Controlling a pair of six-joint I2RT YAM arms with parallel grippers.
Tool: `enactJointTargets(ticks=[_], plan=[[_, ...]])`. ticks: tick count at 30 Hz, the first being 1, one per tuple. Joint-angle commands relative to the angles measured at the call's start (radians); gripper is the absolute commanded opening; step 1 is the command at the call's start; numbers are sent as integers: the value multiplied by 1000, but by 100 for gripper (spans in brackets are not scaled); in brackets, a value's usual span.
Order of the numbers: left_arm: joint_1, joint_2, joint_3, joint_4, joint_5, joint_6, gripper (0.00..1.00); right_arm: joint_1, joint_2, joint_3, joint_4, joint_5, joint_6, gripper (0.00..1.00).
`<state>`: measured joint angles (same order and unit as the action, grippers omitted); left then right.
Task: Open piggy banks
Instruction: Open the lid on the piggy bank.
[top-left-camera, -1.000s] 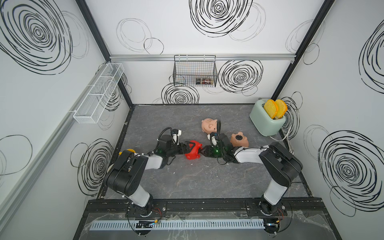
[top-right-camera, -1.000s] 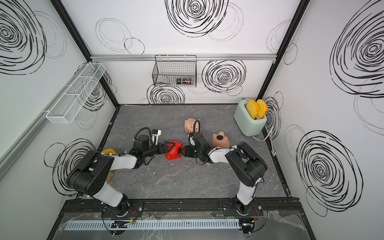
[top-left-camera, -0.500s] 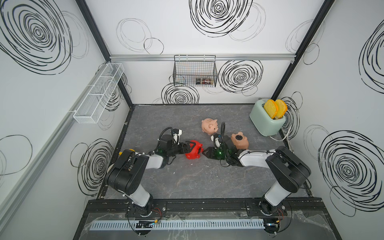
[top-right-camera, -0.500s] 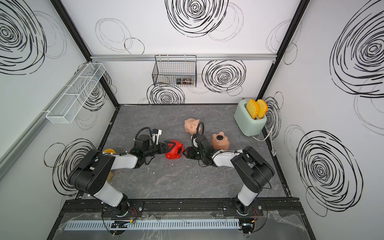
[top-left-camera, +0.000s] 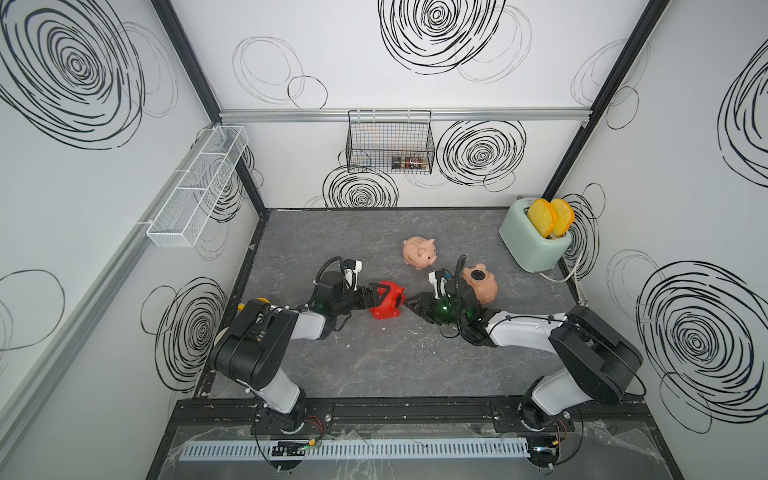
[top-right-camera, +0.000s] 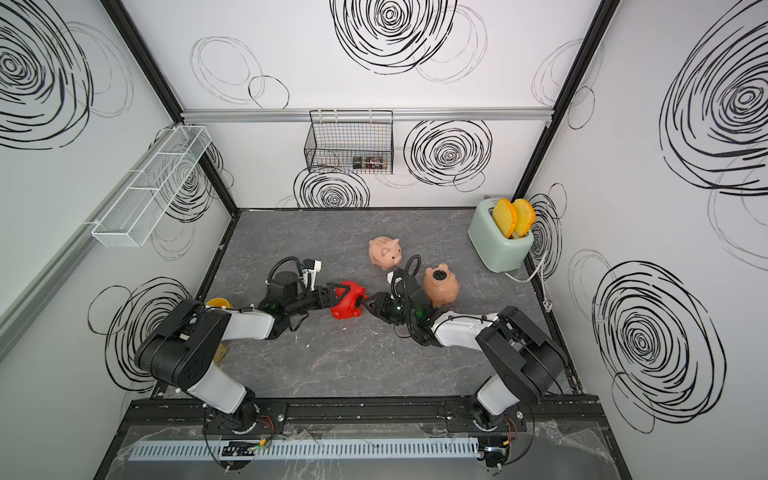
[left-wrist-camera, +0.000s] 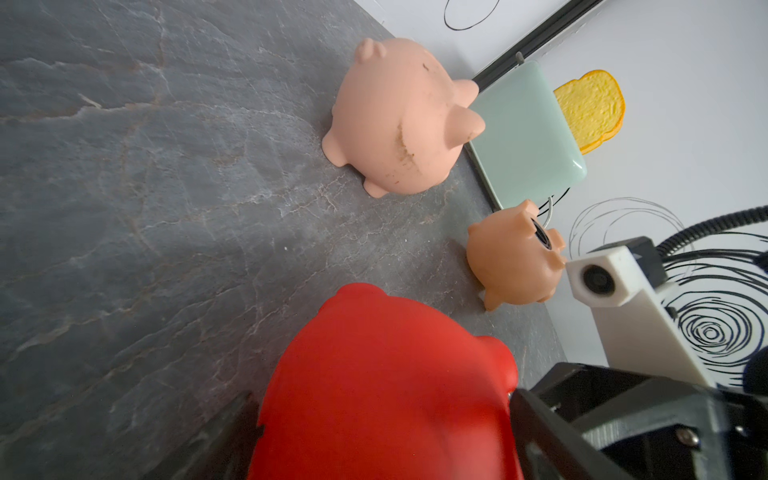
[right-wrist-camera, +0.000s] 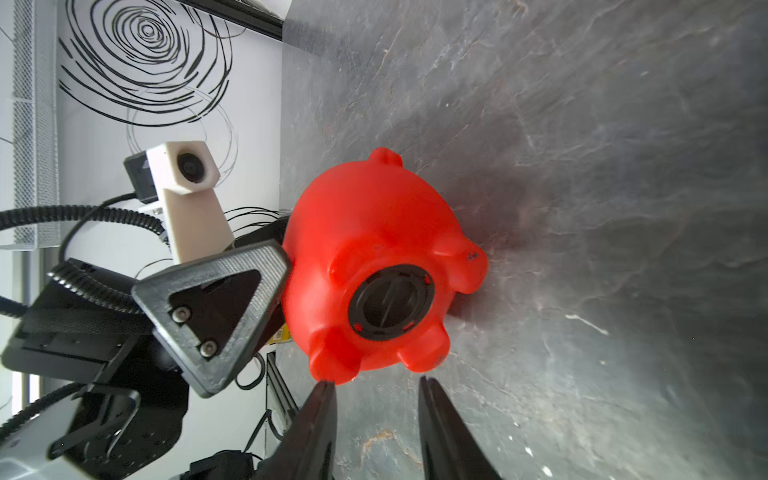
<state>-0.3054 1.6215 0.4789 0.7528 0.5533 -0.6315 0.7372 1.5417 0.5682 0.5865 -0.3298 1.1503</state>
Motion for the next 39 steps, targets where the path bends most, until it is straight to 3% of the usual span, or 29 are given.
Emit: enactJointTargets(ticks=[1, 18, 39], plan=[[15, 20, -36, -53, -20, 14, 96, 4, 38, -17, 97, -24, 123, 35], [15, 24, -39, -36, -10, -2, 96, -25, 176, 24, 221, -62, 281, 24], [15, 26, -37, -36, -4, -4, 96, -32, 226, 48, 282, -86, 309, 24]])
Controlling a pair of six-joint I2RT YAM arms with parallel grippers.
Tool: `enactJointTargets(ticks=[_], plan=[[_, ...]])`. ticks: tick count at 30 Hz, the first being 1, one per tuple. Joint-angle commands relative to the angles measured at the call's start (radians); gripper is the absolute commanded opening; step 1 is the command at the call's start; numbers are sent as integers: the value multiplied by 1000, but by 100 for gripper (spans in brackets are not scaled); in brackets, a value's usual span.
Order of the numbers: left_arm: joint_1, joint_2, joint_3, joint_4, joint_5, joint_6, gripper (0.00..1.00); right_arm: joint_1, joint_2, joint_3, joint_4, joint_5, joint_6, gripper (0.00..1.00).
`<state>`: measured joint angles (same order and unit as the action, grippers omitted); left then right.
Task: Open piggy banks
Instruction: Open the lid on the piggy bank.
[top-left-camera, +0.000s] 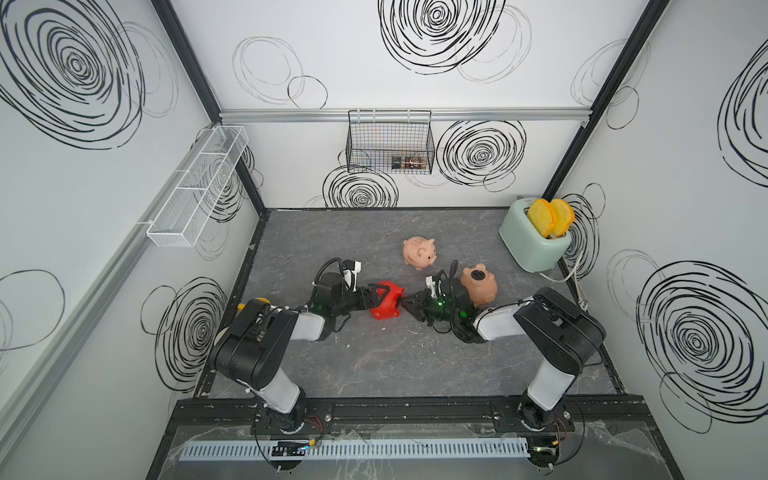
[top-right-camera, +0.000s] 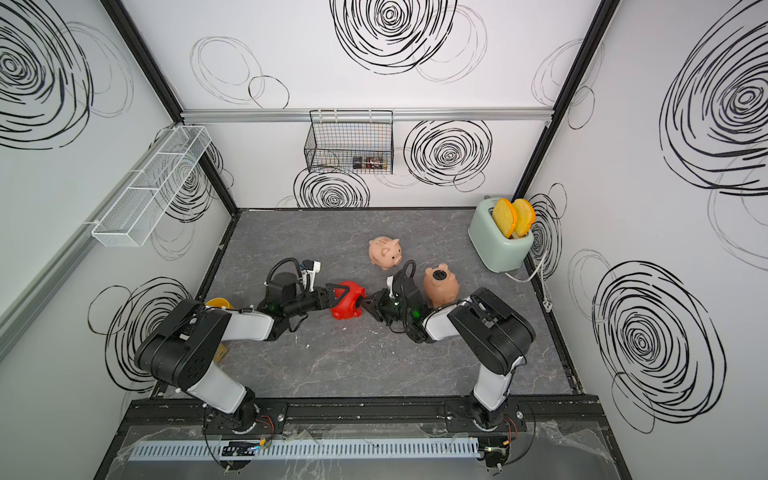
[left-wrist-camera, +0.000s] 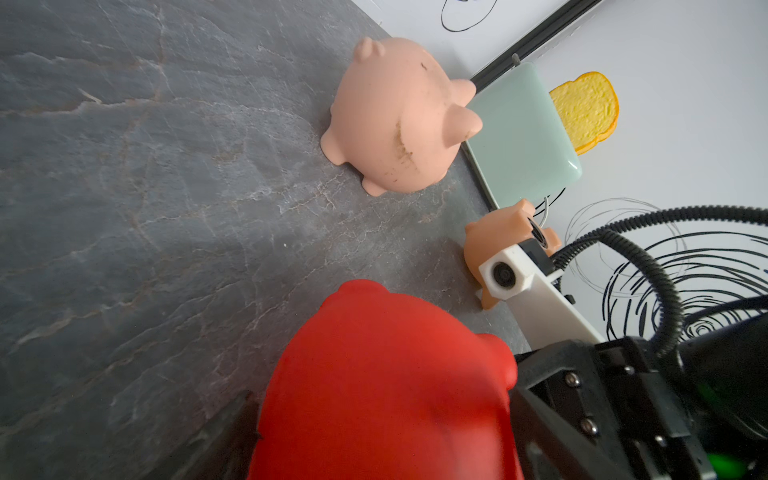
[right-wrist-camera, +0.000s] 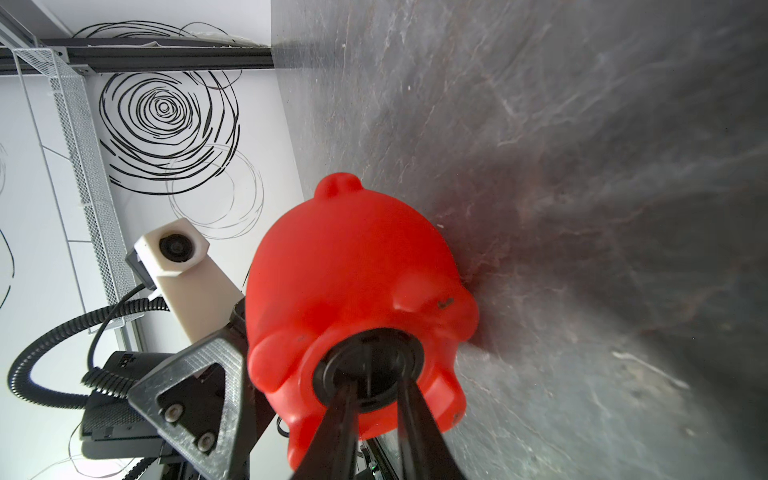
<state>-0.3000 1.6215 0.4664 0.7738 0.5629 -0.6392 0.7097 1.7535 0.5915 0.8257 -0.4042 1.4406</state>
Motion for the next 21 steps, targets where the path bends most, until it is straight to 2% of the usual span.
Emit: enactJointTargets(ticks=[1, 21], plan=[[9, 26, -25, -57, -14, 4, 96, -6, 17, 26, 46, -13, 20, 24], [36, 34, -59, 7, 14, -52, 96, -5, 84, 51, 117, -45, 74, 26]])
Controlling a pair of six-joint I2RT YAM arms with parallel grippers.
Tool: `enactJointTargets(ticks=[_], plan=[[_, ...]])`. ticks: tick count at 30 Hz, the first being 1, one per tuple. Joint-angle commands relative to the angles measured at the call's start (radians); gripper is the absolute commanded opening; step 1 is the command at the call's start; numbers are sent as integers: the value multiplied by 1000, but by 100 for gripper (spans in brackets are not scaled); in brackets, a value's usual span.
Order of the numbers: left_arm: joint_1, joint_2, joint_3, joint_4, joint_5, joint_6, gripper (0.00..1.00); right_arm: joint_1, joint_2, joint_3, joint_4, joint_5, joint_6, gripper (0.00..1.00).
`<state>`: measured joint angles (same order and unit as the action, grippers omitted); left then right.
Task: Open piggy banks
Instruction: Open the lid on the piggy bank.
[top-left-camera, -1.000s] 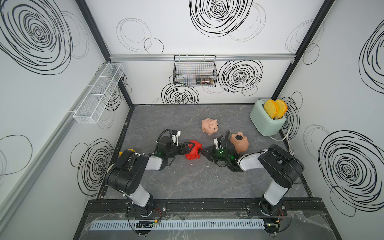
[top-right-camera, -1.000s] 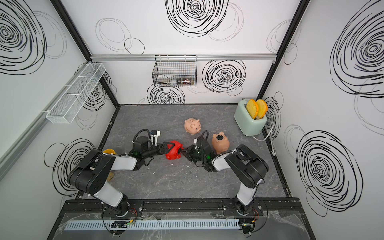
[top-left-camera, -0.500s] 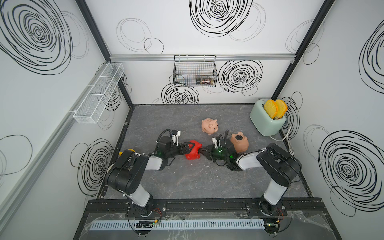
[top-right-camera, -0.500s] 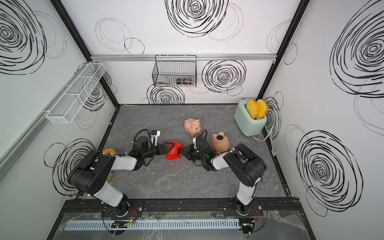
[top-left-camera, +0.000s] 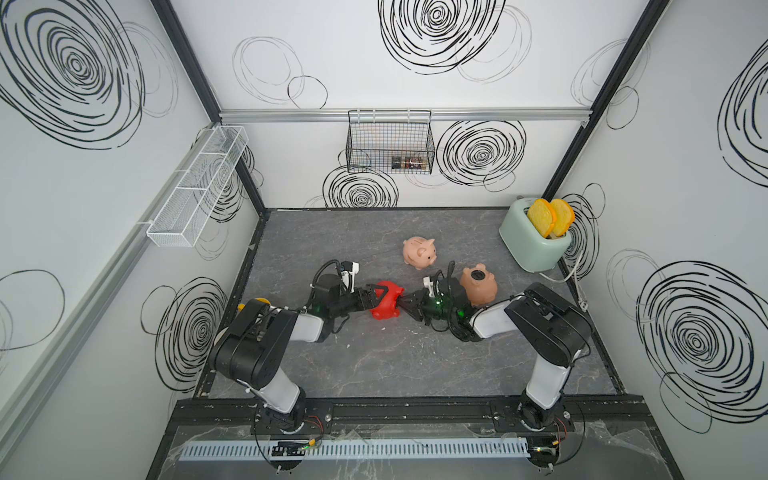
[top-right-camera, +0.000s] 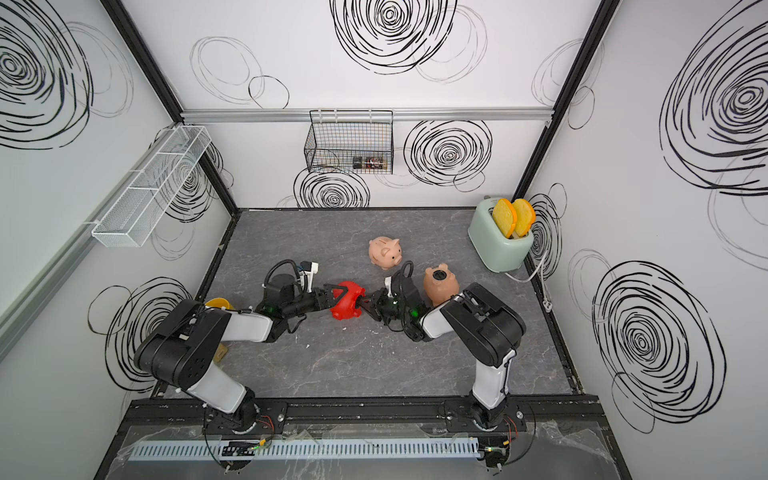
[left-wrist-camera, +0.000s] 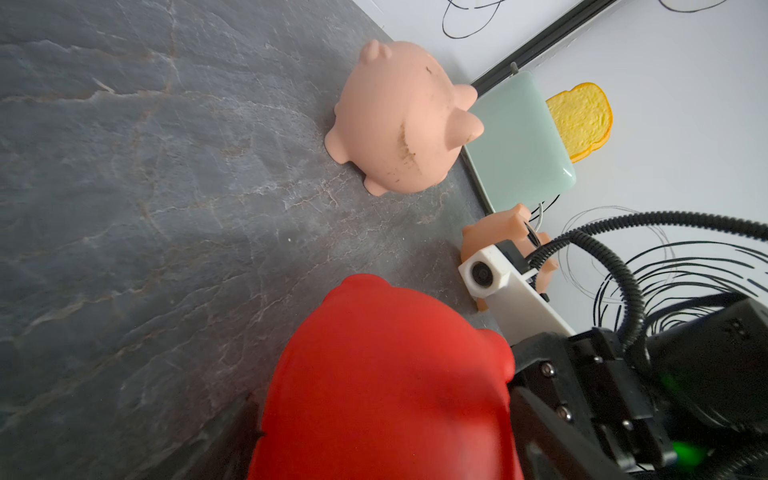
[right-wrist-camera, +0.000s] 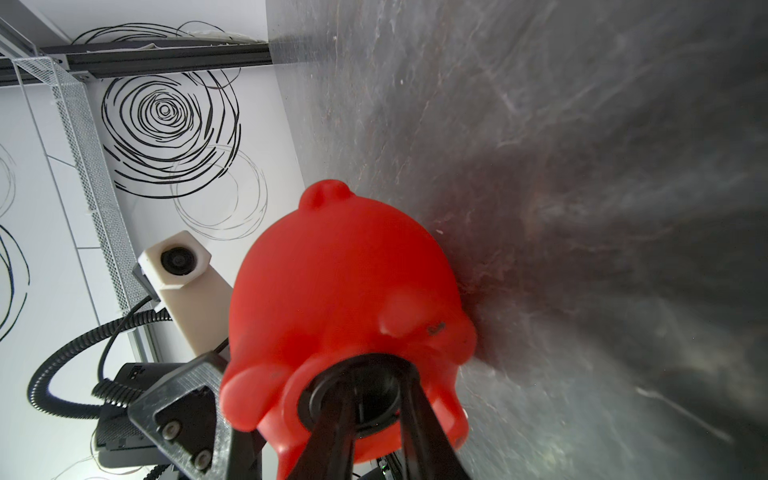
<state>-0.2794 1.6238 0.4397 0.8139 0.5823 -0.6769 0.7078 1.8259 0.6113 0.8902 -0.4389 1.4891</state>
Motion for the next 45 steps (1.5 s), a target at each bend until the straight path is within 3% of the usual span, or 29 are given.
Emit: enactJointTargets(ticks=[1, 45], plan=[[19, 30, -35, -32, -6, -15, 96, -4, 14, 33, 58, -9, 29, 26], [-15, 45, -20, -30, 6, -18, 96, 19, 83, 38, 272, -3, 180, 21]])
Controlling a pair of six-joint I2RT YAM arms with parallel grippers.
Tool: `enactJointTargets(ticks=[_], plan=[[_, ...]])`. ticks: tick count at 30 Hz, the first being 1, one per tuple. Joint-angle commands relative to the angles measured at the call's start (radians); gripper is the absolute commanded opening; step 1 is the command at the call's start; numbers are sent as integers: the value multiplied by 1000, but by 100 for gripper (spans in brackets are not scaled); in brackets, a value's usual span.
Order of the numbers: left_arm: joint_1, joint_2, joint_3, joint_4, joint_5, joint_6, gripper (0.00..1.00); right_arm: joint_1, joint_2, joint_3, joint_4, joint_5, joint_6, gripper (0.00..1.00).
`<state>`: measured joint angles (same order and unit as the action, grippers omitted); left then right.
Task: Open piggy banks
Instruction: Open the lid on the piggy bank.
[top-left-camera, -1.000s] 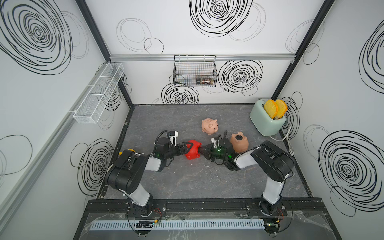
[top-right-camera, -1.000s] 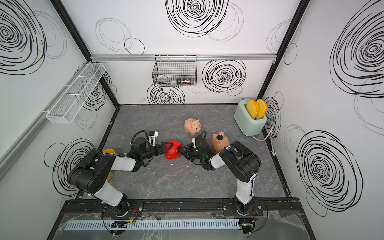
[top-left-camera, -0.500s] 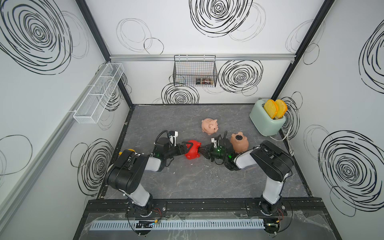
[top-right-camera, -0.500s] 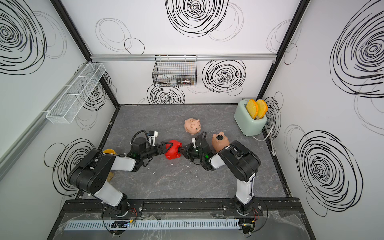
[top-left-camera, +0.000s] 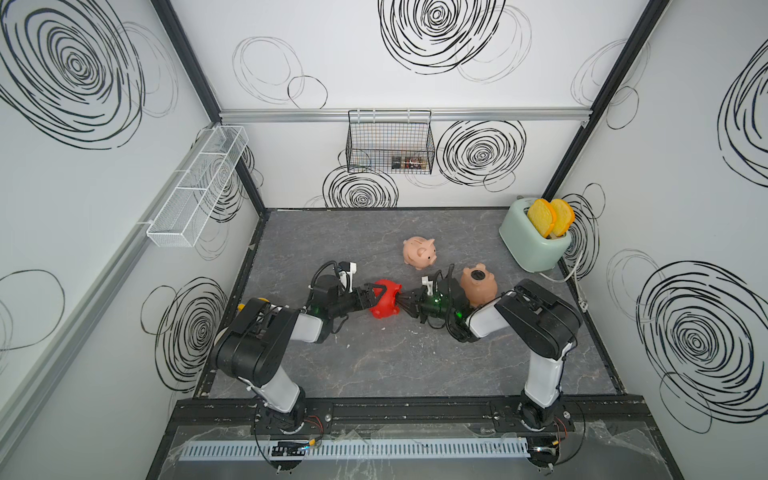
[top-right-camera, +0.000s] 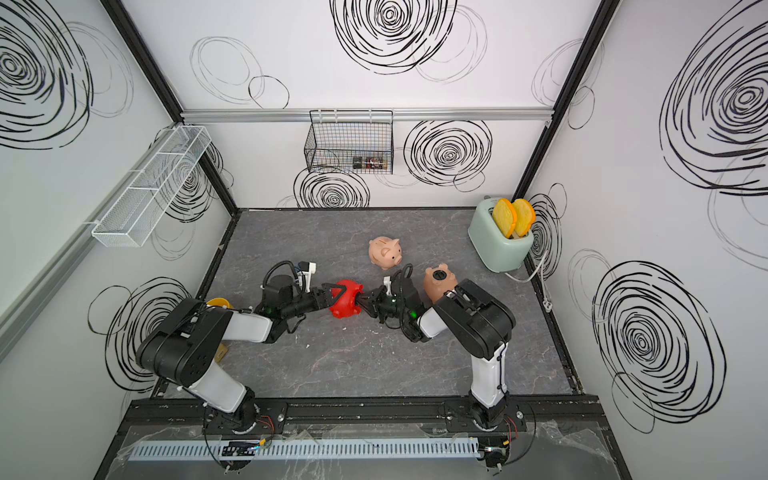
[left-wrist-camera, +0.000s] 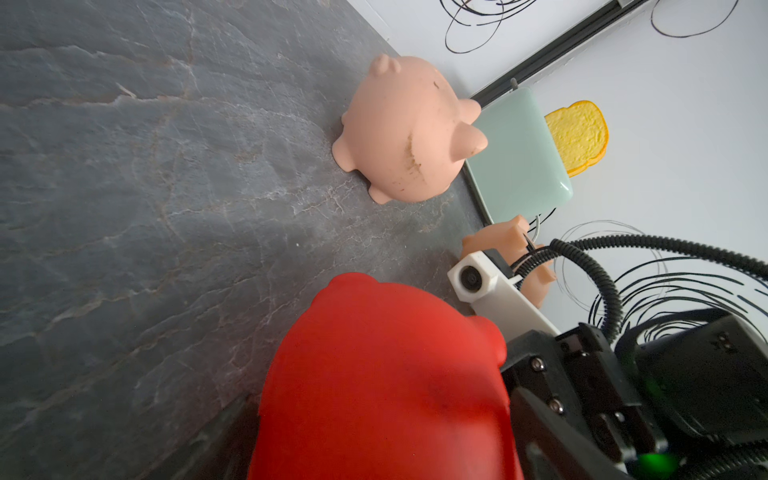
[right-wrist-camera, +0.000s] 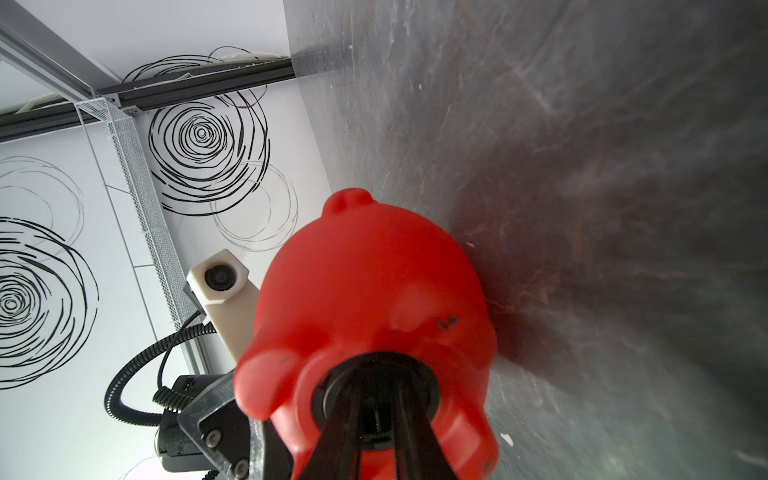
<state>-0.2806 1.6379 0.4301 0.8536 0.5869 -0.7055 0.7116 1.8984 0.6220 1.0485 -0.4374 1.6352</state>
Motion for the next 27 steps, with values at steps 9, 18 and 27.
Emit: enactJointTargets(ticks=[9, 18, 27], plan=[[-20, 30, -8, -71, 5, 11, 96, 31, 34, 41, 145, 1, 54, 19], [-23, 28, -7, -73, 6, 12, 96, 32, 44, 39, 154, 5, 57, 16], [-25, 30, -5, -74, 5, 14, 96, 32, 60, 41, 168, 6, 61, 14]])
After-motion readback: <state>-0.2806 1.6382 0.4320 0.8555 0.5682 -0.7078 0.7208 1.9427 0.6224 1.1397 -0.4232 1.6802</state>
